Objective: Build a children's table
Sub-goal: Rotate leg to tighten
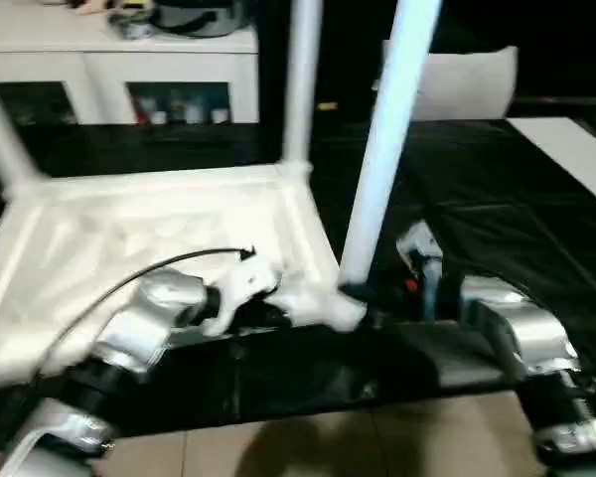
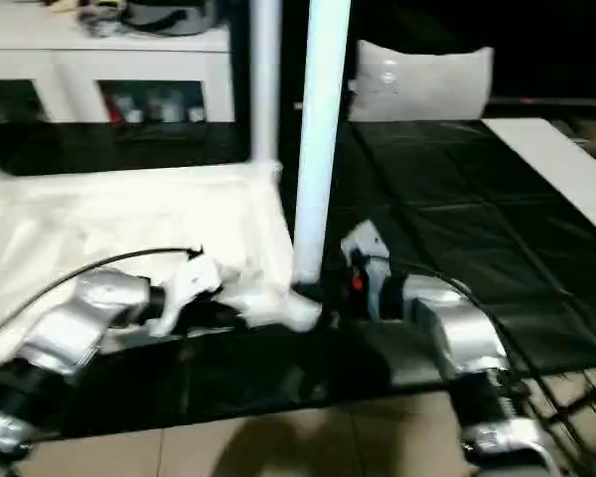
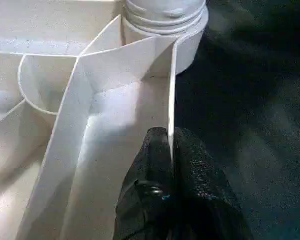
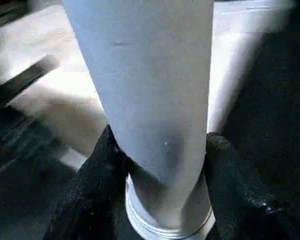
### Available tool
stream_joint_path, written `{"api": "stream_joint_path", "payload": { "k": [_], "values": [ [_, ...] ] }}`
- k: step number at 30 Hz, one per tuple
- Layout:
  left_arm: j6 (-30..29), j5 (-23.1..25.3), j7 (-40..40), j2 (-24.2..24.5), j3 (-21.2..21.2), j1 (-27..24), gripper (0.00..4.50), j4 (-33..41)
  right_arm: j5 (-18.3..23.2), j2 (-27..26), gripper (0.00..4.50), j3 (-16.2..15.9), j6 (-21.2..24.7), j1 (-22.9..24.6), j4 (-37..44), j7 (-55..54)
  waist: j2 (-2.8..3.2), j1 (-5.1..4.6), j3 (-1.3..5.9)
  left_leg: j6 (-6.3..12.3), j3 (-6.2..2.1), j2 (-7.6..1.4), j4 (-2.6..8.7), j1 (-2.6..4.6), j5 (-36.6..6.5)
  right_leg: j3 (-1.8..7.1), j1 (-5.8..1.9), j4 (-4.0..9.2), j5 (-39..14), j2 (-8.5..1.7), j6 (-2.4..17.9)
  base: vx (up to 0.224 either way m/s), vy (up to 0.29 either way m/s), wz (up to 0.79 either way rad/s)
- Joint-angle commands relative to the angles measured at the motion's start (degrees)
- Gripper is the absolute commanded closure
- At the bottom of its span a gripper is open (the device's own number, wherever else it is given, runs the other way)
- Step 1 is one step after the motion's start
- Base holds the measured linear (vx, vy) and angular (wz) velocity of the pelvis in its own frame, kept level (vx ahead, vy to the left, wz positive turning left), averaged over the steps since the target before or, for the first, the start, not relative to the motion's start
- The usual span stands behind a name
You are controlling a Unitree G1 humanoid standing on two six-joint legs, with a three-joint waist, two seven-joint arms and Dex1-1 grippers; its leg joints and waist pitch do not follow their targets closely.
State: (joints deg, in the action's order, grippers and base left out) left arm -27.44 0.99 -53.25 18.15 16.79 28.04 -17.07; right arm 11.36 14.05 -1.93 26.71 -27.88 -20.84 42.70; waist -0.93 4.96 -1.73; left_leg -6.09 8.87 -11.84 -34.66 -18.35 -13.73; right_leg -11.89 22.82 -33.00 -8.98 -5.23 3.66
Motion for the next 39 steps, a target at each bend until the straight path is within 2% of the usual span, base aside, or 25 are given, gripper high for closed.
{"api": "stream_joint_path", "payload": {
  "k": [1,2,3,4,5,6,7,9,10,12,15,16,19,24,27,31,32,35,37,39],
  "values": [
    [-1.6,-1.5,4.1,-3.8,-0.9,2.2,4.50,2.4,-2.7,-2.2,2.56,2.0,-1.3,-1.6,-3.9,-11.8,-0.14,0.07,3.32,1.06,-0.23,-0.94,3.57,-1.29,-5.8,3.25,-4.04,6.04,-25.8,-4.36,-4.3,0.000,0.000,0.00],
    [-1.9,-1.3,6.3,-5.0,-1.6,2.6,4.50,1.5,-2.5,-3.2,2.56,2.9,-2.3,-2.0,-4.9,-14.2,0.01,0.09,3.34,1.40,-0.16,-0.77,3.53,-1.24,-5.5,3.30,-3.95,6.02,-25.6,-4.33,-4.2,0.000,0.000,0.00],
    [-2.0,-1.1,8.3,-6.1,-2.2,3.0,4.50,0.8,-2.1,-4.1,2.56,3.6,-2.8,-2.4,-5.6,-15.7,-0.25,-0.04,3.47,2.21,-0.06,-0.74,3.54,-1.35,-4.4,3.50,-3.91,5.86,-24.3,-4.18,-3.9,0.000,0.000,0.00],
    [-2.3,-0.9,10.0,-7.1,-2.7,3.3,4.50,0.3,-1.6,-4.8,2.56,4.3,-3.1,-2.6,-6.0,-16.4,-0.14,0.05,3.55,2.51,-0.09,-0.78,3.56,-1.36,-3.8,3.56,-3.99,5.59,-23.2,-4.20,-3.6,0.000,0.000,0.00],
    [-1.9,-0.7,11.5,-8.1,-2.9,3.5,4.50,-0.1,-1.6,-5.2,2.56,3.9,-4.0,-2.4,-5.9,-15.8,-0.21,0.22,3.83,3.17,-0.22,-0.92,3.59,-1.77,-1.9,3.77,-4.30,4.94,-20.5,-4.23,-3.1,0.000,0.000,0.00],
    [-1.8,-0.7,11.8,-8.4,-2.9,3.5,4.50,-0.1,-1.8,-5.3,2.03,3.7,-4.4,-2.3,-5.8,-15.6,-0.17,0.58,4.00,3.93,-0.37,-1.29,3.55,-1.86,0.4,4.10,-4.27,4.25,-16.9,-4.31,-2.1,0.000,0.000,0.00],
    [-1.8,-0.7,11.9,-8.5,-2.9,3.5,4.50,0.0,-1.8,-5.4,1.89,3.6,-4.4,-2.2,-5.5,-15.4,-0.03,0.72,4.00,4.61,-0.49,-1.68,3.48,-1.86,2.6,4.39,-4.06,3.56,-13.2,-4.29,-0.6,0.000,0.000,0.00],
    [-2.3,-0.5,11.9,-8.7,-2.7,3.4,4.50,0.8,-0.9,-6.2,1.83,4.1,-3.4,-1.9,-4.3,-15.0,-0.15,0.69,3.98,5.20,-0.52,-1.86,3.41,-1.92,4.0,4.60,-4.04,3.01,-10.7,-4.38,0.8,0.000,0.000,0.00],
    [-2.9,-0.4,12.0,-8.5,-2.5,3.0,4.50,1.9,-0.9,-6.4,1.54,3.9,-3.0,-1.5,-3.0,-14.8,0.02,0.80,4.02,5.77,-0.46,-2.02,3.32,-1.82,5.2,4.82,-4.01,2.58,-8.7,-4.65,2.7,0.000,0.000,0.00],
    [-3.1,-0.3,12.2,-8.3,-2.2,2.7,4.50,2.3,-1.0,-6.1,1.47,3.4,-3.7,-1.2,-2.8,-14.9,0.00,0.85,3.91,5.93,-0.36,-2.04,3.40,-1.74,5.2,4.87,-4.05,2.50,-8.7,-4.67,3.5,0.000,0.000,0.00],
    [-1.2,-0.3,11.2,-7.3,-1.7,2.1,4.50,2.2,0.0,-4.7,1.42,3.4,-4.4,-0.8,-2.6,-13.0,0.12,0.91,3.73,5.75,-0.11,-1.83,3.51,-1.65,3.2,4.91,-4.07,3.06,-11.3,-4.76,3.3,0.000,0.000,0.00],
    [-1.2,-0.3,11.2,-7.3,-1.7,2.1,4.50,2.2,0.0,-4.7,1.28,3.4,-4.4,-0.8,-2.6,-13.0,0.05,0.89,3.65,5.45,-0.09,-1.81,3.58,-1.70,2.2,4.87,-4.13,3.30,-12.9,-4.66,2.5,0.000,0.000,0.00],
    [2.5,-0.6,6.7,-4.5,-0.3,1.0,4.50,1.8,0.5,-0.7,1.00,2.9,-4.6,0.0,-1.5,-6.6,0.07,0.97,3.58,5.49,-0.10,-1.70,3.58,-1.69,1.7,4.87,-4.16,3.41,-13.5,-4.58,1.5,0.000,0.000,0.00],
    [6.0,-0.2,2.3,-1.6,1.2,0.8,4.50,0.8,1.0,3.0,0.62,1.8,-5.8,0.4,-1.2,0.3,0.03,1.15,3.62,5.91,-0.05,-1.60,3.48,-1.74,1.2,4.81,-4.20,3.53,-14.2,-4.44,1.0,0.000,0.000,0.00],
    [12.5,0.0,-5.5,2.7,4.1,0.5,4.50,0.1,2.2,8.0,0.32,-0.5,-7.6,1.3,-0.4,10.8,0.03,1.65,3.55,6.57,-0.02,-1.64,3.48,-1.57,0.5,4.77,-3.98,3.73,-14.9,-4.40,0.8,0.000,0.000,0.00],
    [15.8,0.6,-10.9,5.8,6.5,0.4,4.50,0.0,2.1,11.2,0.32,-2.8,-9.6,1.9,-0.3,18.5,0.23,2.43,3.49,6.10,-0.01,-2.15,3.58,-1.21,-0.2,4.87,-3.72,3.51,-15.0,-4.50,1.9,0.000,0.000,0.00],
    [16.9,0.9,-11.9,6.4,7.0,0.5,4.50,-0.3,2.2,11.9,0.63,-3.5,-9.8,2.1,-0.3,20.6,0.17,2.52,3.50,5.96,-0.03,-2.23,3.59,-1.20,-0.1,4.89,-3.72,3.39,-14.8,-4.53,2.2,0.000,0.000,0.00],
    [20.2,1.0,-16.7,8.8,8.7,0.5,4.50,-0.3,2.1,14.4,0.64,-6.1,-10.9,2.4,-0.7,27.8,0.15,3.25,3.55,5.82,-0.01,-2.45,3.56,-1.11,0.1,5.05,-3.69,3.17,-14.1,-4.66,2.8,0.000,0.000,0.00],
    [21.1,0.5,-19.0,9.7,9.1,0.5,4.50,0.1,2.3,15.2,0.95,-7.2,-11.1,2.5,-0.5,30.4,0.09,3.55,3.53,5.82,0.05,-2.37,3.56,-1.25,-0.2,5.02,-3.82,3.14,-14.2,-4.70,2.9,0.000,0.000,0.00],
    [21.3,0.1,-20.7,10.3,9.4,0.4,4.50,0.5,2.5,15.7,1.05,-8.0,-11.1,2.7,-0.2,32.0,-0.14,3.66,3.52,5.56,0.12,-2.24,3.56,-1.34,-0.3,5.03,-3.91,3.25,-15.0,-4.68,2.4,0.000,0.000,0.00]
  ]
}}
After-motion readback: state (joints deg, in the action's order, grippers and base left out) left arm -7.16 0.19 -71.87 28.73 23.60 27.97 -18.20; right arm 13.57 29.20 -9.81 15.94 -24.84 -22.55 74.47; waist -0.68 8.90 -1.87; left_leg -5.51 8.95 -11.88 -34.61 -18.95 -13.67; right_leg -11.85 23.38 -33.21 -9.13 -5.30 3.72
